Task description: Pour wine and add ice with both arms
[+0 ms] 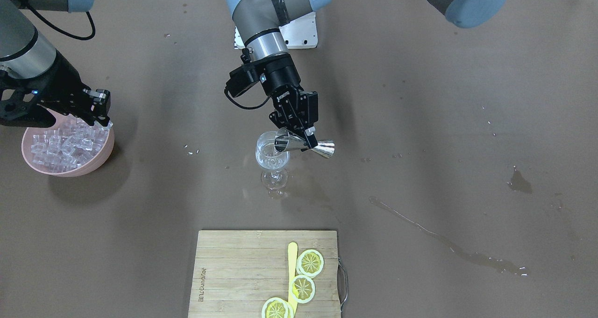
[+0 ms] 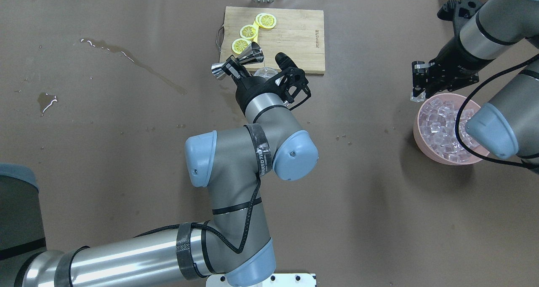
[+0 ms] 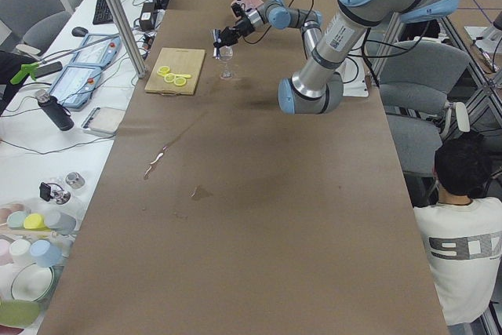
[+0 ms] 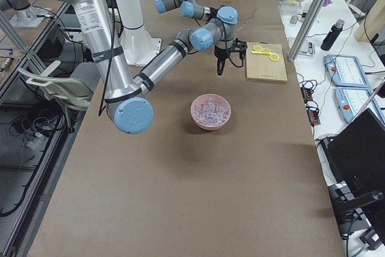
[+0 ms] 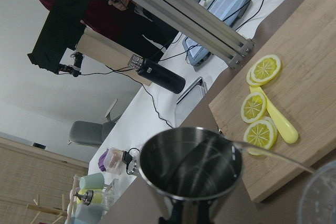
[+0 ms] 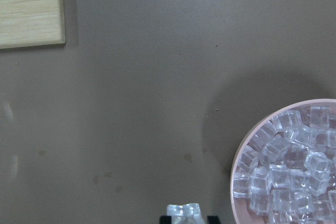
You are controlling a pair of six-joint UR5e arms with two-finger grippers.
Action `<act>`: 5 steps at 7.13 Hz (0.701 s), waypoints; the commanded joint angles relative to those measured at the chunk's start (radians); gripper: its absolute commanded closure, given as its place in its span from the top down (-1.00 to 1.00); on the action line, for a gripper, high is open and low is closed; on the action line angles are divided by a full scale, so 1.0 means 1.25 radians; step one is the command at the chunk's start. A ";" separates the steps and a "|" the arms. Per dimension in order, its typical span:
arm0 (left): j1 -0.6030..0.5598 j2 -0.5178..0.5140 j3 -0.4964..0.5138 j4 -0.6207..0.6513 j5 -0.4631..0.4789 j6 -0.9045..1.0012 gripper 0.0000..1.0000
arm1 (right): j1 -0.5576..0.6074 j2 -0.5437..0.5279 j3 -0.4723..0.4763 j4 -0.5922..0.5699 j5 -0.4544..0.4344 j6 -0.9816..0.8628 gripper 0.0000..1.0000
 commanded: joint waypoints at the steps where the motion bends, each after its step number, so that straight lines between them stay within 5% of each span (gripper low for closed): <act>1: 0.016 0.005 0.001 0.016 0.025 -0.004 -1.00 | 0.000 0.000 0.005 -0.001 0.001 0.005 -0.66; 5: 0.018 0.021 0.001 0.048 0.043 -0.004 -1.00 | 0.000 0.000 0.005 -0.001 0.001 0.006 -0.66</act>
